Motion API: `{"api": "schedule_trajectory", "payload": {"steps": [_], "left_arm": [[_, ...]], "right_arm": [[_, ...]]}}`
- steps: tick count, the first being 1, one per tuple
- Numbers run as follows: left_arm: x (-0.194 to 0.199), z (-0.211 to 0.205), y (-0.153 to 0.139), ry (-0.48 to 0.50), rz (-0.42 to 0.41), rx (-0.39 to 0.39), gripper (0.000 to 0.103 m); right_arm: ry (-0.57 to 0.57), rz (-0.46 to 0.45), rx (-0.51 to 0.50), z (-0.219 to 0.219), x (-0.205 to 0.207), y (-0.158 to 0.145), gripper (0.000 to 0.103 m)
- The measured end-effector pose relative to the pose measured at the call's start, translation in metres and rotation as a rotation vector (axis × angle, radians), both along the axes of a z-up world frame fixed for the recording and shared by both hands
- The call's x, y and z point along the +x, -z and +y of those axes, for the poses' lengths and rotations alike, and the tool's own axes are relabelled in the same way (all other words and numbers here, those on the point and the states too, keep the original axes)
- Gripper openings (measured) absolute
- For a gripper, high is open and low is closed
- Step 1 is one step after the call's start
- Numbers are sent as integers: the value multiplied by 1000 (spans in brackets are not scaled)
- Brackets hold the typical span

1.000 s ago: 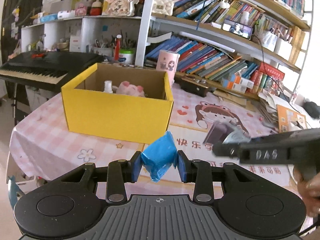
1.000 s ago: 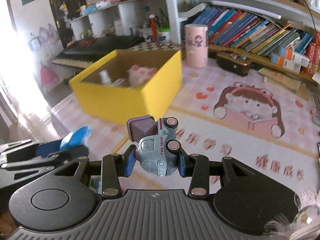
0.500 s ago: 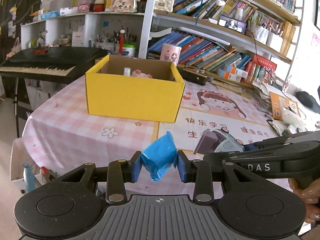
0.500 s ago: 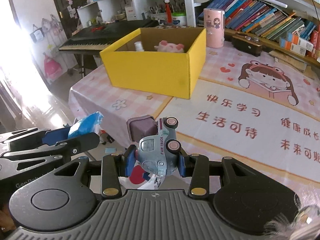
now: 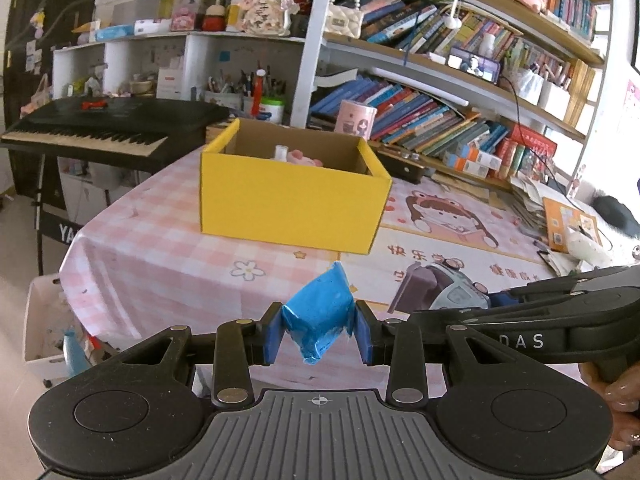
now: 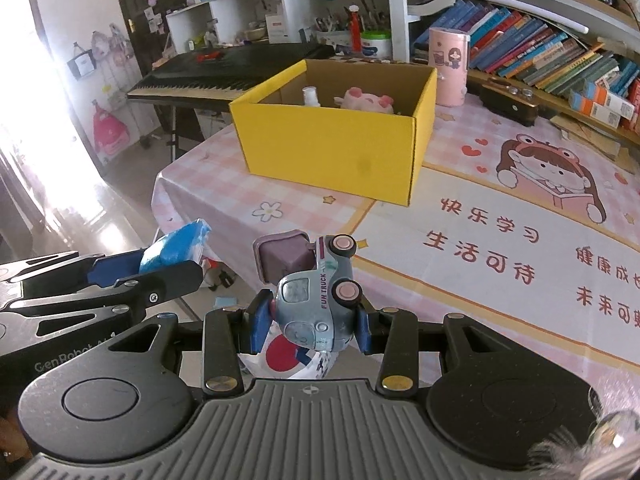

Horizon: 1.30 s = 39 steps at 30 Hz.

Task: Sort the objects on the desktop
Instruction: 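Carry the blue block in the left tool while the right tool carries the truck to the box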

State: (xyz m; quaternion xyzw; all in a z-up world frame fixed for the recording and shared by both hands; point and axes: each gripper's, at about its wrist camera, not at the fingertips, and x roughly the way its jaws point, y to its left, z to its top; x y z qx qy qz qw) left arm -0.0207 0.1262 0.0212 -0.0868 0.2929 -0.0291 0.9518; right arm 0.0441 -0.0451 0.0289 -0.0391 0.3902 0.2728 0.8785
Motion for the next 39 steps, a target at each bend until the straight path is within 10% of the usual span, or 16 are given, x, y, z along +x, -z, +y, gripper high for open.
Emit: {"api": "schedule_trajectory", "payload": {"steps": [16,39], "left_arm": [[32,18,4,-34,17,-3,35],[181,25,-40,-157,-110,117,35]], "right_arm": [[-48,7,-21,23,35,4,38],[-53,-162,78,22,205,-40,38]]}}
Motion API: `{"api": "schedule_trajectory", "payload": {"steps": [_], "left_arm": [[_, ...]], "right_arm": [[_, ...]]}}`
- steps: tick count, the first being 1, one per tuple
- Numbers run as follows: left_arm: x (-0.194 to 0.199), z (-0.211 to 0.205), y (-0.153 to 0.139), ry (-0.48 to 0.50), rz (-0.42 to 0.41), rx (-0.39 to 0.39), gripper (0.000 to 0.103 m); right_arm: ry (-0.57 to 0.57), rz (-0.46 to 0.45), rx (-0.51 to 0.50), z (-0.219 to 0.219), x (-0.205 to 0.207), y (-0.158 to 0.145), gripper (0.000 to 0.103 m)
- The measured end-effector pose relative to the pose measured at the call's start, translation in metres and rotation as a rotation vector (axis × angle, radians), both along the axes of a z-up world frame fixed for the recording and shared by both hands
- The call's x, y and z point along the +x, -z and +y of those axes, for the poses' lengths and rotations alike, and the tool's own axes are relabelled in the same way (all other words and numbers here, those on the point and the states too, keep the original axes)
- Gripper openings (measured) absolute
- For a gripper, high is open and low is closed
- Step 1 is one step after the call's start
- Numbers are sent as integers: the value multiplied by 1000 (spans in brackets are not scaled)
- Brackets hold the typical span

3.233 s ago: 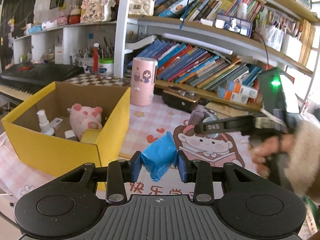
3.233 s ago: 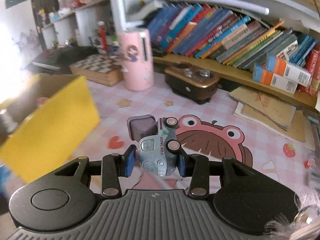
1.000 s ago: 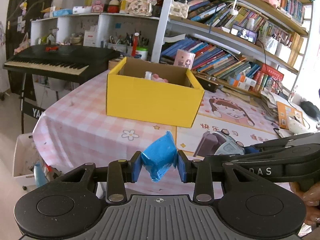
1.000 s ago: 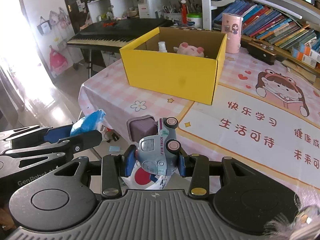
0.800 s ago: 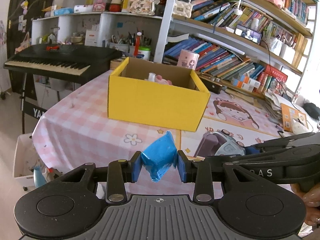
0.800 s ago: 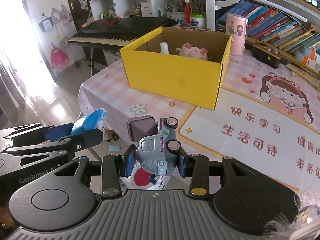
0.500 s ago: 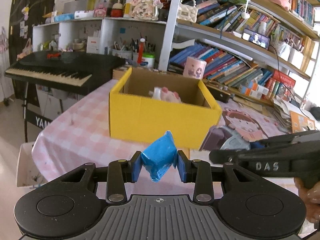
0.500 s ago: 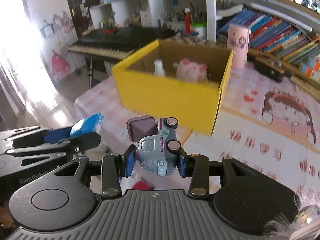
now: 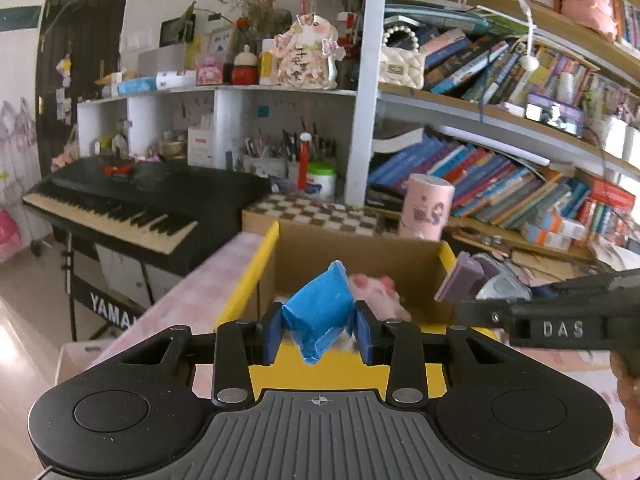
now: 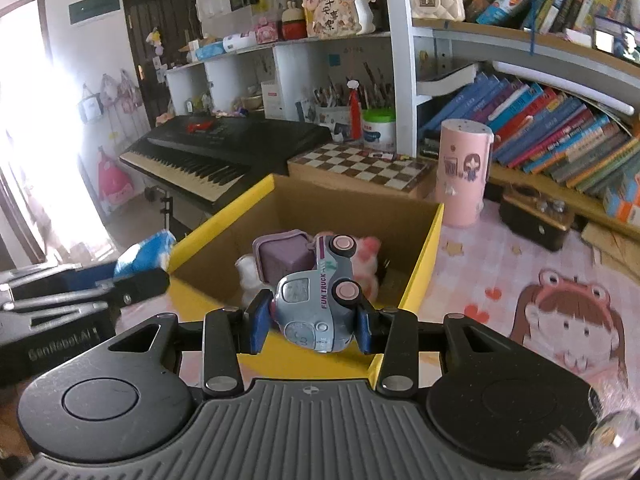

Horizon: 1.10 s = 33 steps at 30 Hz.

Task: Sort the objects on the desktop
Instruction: 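Open the left tool to drop the blue block into the box while the right tool drops the truck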

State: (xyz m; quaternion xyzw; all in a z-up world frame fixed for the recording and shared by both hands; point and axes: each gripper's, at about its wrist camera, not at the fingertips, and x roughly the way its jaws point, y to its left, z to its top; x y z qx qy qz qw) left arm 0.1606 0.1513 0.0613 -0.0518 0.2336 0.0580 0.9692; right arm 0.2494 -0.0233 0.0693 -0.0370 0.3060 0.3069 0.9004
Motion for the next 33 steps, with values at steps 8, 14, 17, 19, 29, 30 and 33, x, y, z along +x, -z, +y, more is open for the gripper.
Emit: {"api": "schedule_trajectory", "payload": {"steps": [8,14,17,19,29,30,33], "left_arm": [[70,12,6,-2,48,25,35],[124,20,29,30,206,38,35],[139,18,40,46,259,35,35],[146,15,48,61,297,48,35],[159,5,63,95,371,58,36],[159,5,63,96,371,58,36],[158,4,61,102,361,59,38]], "right_arm": [[-192,-13,-161,32,54,25,38],[-381,-11,-337,65,84,45,39],[-447,11,-384,76,92,53,39],[-497,5,-412,84,92,57,39],[-560,103,-516,105,101,80,39],[-561,102,-521,106,101,81,39],[-549,104,-523,107,102,82,39]]}}
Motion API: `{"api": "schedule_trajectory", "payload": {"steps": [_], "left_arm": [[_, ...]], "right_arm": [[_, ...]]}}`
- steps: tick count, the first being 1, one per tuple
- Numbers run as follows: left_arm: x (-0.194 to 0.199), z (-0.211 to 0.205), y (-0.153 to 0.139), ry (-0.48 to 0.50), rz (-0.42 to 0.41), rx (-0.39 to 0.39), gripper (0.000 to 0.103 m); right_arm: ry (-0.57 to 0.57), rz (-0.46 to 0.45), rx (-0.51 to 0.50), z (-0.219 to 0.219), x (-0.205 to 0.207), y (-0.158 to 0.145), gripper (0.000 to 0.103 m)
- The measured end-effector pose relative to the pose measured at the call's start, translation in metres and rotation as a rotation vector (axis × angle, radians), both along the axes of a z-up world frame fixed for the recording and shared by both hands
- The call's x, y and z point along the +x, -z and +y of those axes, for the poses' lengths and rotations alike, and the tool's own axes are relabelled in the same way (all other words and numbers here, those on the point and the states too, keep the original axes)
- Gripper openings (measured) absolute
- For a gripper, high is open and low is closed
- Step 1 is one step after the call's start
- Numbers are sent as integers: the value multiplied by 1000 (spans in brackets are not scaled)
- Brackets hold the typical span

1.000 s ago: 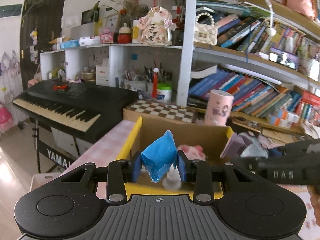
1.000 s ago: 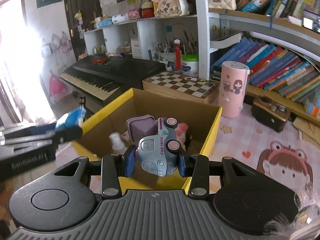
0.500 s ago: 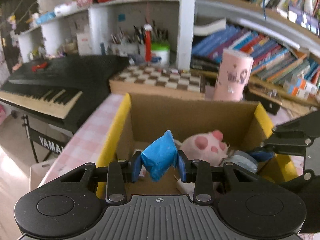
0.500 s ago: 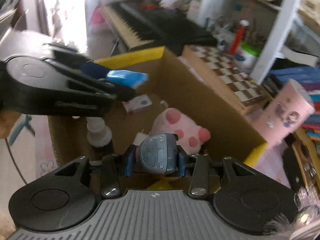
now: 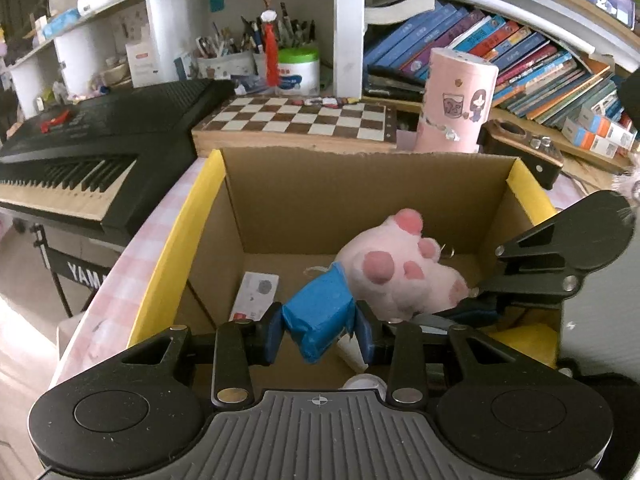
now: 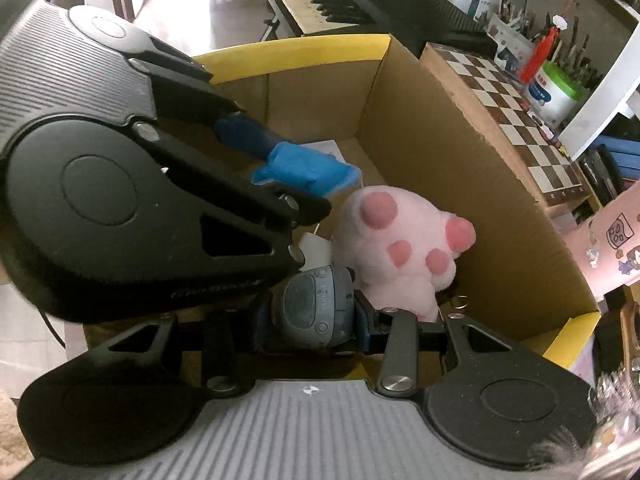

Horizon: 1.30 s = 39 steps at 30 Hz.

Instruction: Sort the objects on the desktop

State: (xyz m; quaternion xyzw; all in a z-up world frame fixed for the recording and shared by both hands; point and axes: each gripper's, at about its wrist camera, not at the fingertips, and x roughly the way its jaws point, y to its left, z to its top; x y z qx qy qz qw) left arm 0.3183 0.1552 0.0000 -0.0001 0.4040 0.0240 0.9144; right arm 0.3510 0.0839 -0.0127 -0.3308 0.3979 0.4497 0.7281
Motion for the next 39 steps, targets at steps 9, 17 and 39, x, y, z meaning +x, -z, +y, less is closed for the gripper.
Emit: {"api": "schedule_trajectory", "payload": {"steps": [9,17,39], "left_arm": [[-31,-6,-18,17,-113,11,56],[-90,-10,-56,-16,-314,3,77],[-258,-27,-71,19,-538,-3,103]], "right_arm": [[137,-48,124,-23,-14,-23,49],[282,-182,296,-63,-56,-66,70],[795,-459,481,-144,-246,-81,98]]}}
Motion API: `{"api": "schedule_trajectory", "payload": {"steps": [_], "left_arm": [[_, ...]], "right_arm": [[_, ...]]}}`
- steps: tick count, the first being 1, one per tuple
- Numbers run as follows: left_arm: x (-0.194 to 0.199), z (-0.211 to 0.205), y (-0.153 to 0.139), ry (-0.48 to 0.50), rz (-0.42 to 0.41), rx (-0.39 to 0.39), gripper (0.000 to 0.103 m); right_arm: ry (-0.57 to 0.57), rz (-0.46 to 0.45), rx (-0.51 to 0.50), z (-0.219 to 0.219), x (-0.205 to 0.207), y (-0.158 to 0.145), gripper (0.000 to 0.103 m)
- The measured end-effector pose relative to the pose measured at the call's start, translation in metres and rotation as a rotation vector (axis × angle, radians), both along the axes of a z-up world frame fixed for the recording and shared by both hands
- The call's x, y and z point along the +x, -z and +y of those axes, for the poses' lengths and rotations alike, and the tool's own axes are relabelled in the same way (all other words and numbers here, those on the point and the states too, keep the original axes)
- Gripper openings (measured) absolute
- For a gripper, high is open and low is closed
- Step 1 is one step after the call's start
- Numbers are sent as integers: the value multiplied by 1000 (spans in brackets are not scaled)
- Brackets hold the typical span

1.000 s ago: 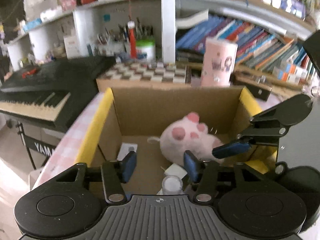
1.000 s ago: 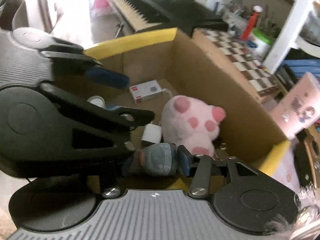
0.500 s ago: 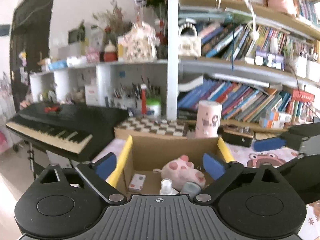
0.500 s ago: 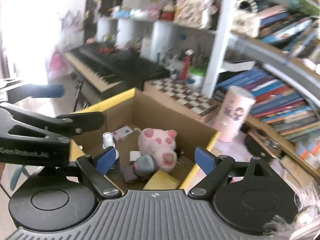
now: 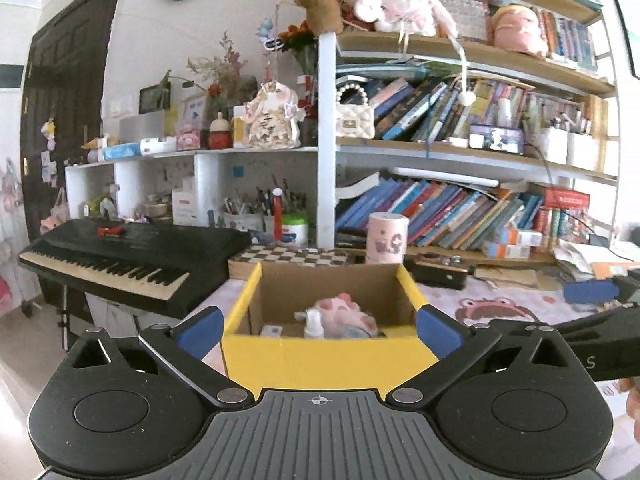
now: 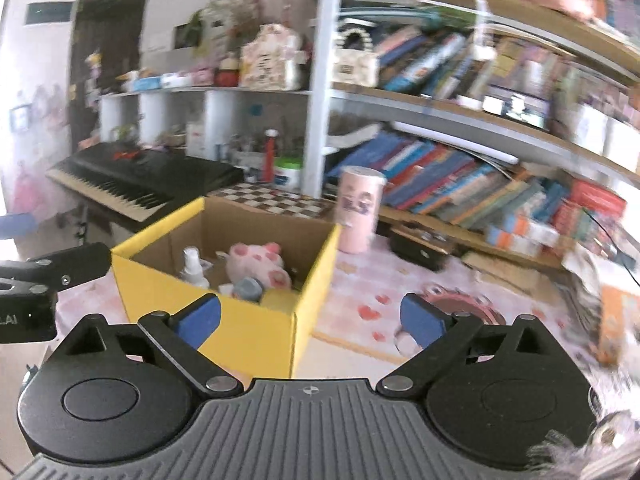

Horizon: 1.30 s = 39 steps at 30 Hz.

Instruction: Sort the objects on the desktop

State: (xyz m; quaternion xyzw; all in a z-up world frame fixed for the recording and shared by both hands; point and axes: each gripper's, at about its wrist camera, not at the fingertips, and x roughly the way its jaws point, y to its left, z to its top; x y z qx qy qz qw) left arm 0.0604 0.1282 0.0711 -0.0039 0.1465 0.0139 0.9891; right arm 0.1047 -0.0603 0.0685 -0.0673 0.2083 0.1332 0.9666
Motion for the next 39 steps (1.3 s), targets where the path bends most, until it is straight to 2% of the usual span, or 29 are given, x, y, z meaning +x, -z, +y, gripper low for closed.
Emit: {"api": "schedule_trajectory", "payload": {"steps": [3,8,16,26,39], "left_arm": [[-18,-7,11,23,-1,-1,103],[-35,-25,32,74,85,21,103],[-56,-43,48,121,158,29,103],[-60,-59,54,142,201,30,103],[-59,-71,61,144,260,41,103]], "right_arm": [[64,8,11,-9,-26,12,98],[166,62,14,-25,-64,35,98],[284,121,40,-47,-94,53,100],[340,175,47,-67,-109,60,103],[347,230,50,-77,-113,66,103]]}}
